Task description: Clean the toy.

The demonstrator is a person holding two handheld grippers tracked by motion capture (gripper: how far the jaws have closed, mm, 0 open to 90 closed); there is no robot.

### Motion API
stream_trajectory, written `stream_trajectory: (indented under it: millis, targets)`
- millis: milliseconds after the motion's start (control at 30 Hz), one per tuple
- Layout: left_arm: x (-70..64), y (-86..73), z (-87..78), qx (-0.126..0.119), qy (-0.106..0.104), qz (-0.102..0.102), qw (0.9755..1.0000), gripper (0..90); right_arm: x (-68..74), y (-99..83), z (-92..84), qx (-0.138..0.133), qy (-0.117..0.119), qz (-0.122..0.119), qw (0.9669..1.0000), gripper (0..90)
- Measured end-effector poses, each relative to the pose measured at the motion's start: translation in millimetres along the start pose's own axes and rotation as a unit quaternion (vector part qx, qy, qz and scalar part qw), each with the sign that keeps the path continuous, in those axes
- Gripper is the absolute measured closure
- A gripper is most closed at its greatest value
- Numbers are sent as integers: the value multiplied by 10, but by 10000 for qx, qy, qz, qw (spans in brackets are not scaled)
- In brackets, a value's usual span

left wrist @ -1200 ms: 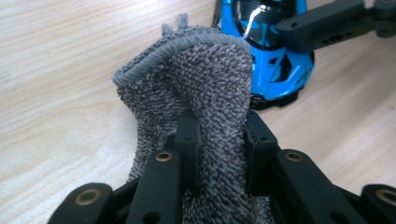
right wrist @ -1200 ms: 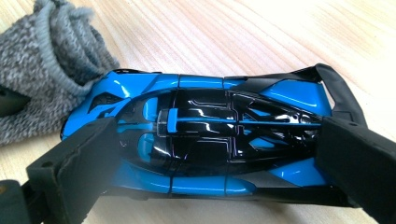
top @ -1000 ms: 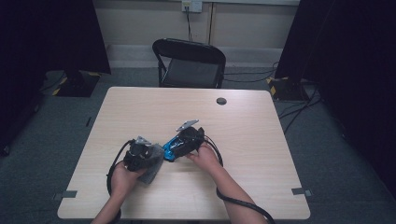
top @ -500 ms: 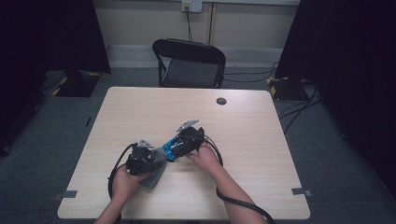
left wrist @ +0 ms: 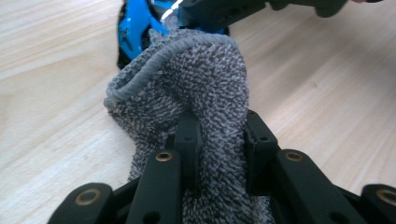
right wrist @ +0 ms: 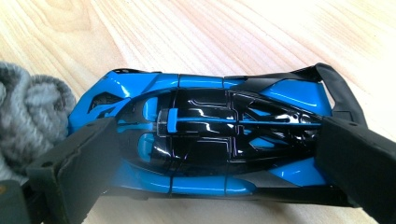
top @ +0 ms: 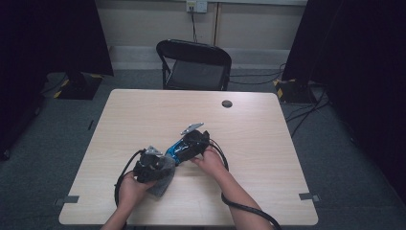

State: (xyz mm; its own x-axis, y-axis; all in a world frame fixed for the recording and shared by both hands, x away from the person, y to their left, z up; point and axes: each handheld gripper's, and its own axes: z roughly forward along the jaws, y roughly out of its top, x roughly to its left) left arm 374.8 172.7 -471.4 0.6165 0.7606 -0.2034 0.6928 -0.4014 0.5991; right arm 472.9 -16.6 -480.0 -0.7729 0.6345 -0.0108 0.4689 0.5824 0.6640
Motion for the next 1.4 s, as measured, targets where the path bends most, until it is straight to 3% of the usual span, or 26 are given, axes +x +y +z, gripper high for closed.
stream_trajectory:
  millis: [233, 667, 967, 1067, 1300, 1400]
  targets:
    - [-98, 27, 46, 28, -95, 166, 9998, 716, 3, 4, 1, 13, 4, 6, 10000, 0]
    - [-212, 71, 107, 86, -277, 292, 9992, 715, 3, 5, 1, 15, 6, 4, 10000, 0]
    - [-324, 112, 84, 206, -512, 646, 9964, 706, 3, 4, 1, 11, 8, 4, 10000, 0]
    - [-278, 116, 17, 184, -520, 675, 9962, 706, 4, 0, 1, -5, 6, 3, 10000, 0]
    - [-96, 97, -173, -25, -536, 457, 9975, 710, 3, 3, 1, 7, 13, 1, 10000, 0]
    - [-27, 93, -261, -234, -511, 330, 9979, 708, 2, 4, 1, 9, 15, -2, 10000, 0]
